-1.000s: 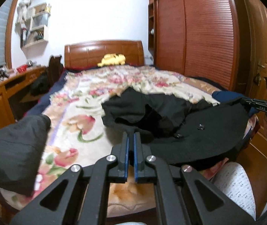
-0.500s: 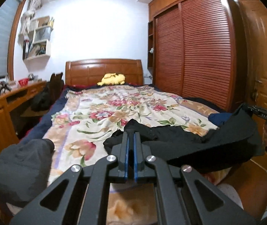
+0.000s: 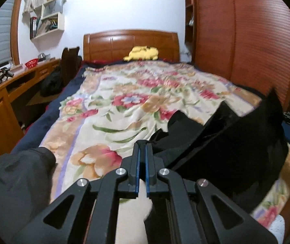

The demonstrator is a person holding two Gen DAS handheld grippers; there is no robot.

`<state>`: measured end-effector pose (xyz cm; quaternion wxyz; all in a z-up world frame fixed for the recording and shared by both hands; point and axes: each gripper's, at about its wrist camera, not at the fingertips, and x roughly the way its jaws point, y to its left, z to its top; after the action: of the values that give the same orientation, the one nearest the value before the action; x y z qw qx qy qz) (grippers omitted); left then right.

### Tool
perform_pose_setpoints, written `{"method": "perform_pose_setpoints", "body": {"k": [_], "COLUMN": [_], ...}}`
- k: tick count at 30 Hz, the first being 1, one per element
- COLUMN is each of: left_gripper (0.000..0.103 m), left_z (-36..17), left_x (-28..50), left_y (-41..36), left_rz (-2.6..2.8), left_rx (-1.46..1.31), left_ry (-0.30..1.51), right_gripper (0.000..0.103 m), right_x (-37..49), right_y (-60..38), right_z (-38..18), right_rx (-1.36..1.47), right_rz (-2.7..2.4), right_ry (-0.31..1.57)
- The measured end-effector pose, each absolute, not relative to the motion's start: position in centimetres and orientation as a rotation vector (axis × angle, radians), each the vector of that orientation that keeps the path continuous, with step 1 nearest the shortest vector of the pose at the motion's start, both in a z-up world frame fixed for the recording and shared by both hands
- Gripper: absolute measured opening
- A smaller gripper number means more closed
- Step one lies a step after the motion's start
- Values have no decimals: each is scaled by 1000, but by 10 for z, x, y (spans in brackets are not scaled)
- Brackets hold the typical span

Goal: Fold large clothes

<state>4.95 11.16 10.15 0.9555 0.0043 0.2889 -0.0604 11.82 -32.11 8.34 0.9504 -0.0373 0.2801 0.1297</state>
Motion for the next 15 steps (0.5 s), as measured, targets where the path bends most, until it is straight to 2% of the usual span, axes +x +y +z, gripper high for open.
{"method": "perform_pose_setpoints", "body": {"k": [5, 15], "left_gripper": [0, 2], "left_z": [78, 48], "left_x": [110, 178], "left_y": [114, 121], "left_rz": [-120, -117], "left_rx": [-1, -13], "left_ry": [654, 701], "right_gripper": [4, 5], "right_x": [183, 256], "right_y": [-320, -303], "right_z": [50, 31], "right_rx": [-58, -58], "right_rz": [253, 215], "right_ry": [657, 665]}}
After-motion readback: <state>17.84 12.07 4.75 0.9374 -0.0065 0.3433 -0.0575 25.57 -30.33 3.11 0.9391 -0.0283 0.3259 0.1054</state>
